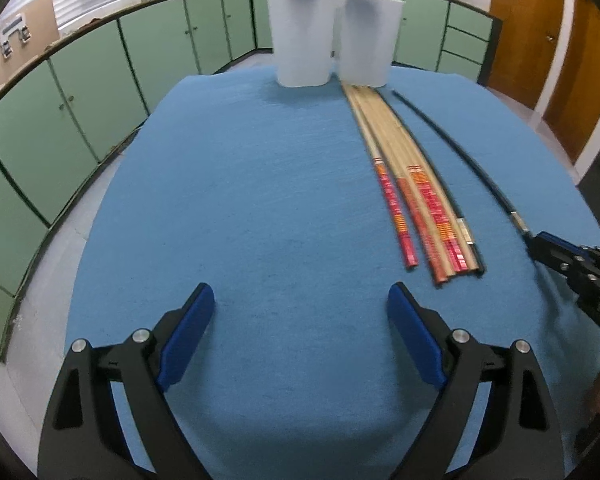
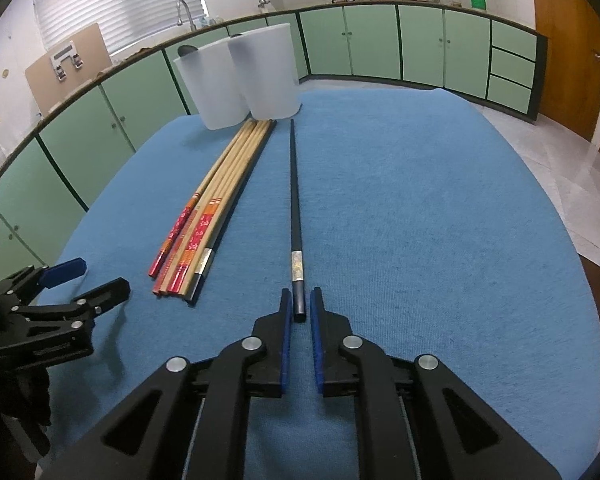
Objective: Organize utensils
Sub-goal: 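Grasp one red-patterned wooden chopstick with the left tool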
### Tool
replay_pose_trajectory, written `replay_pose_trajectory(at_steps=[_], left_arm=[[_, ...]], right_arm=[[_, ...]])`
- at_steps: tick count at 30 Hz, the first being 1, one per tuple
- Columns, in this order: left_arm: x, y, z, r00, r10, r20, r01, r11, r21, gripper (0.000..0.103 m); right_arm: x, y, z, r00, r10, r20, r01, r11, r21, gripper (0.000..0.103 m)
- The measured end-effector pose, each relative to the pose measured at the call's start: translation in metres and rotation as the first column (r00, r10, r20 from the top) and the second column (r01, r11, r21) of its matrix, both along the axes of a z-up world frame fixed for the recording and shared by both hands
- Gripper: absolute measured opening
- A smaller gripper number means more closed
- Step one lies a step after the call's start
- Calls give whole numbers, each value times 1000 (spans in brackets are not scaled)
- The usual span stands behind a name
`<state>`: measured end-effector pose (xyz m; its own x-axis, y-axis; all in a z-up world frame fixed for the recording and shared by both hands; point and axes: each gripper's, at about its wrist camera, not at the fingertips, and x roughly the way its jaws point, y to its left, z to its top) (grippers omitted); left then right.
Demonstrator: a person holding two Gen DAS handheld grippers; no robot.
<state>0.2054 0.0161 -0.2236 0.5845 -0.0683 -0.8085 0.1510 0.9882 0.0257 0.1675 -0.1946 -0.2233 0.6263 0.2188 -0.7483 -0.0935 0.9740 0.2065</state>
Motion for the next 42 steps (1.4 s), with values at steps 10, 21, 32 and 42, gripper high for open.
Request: replay_pose_trajectory(at_steps=[10,21,32,42], left_arm=[[8,-25,-8,999,-46,-2,46,999,-3,86],[3,-28,-5,996,-75,38,76,997,-31,45],[3,-24,-4,997,-75,34,77,993,-85,35],[13,-24,-4,998,-60,34,63,994,-90,26]], right_arm=[[1,-1,0,1000,-4,-4,4,1000,11,10],[-5,-3,2,999,43,13,-43,999,30,34],[-5,2,1,999,46,12,-46,999,-13,33],[7,3,-1,1000,20,1,-20,999,-42,7]])
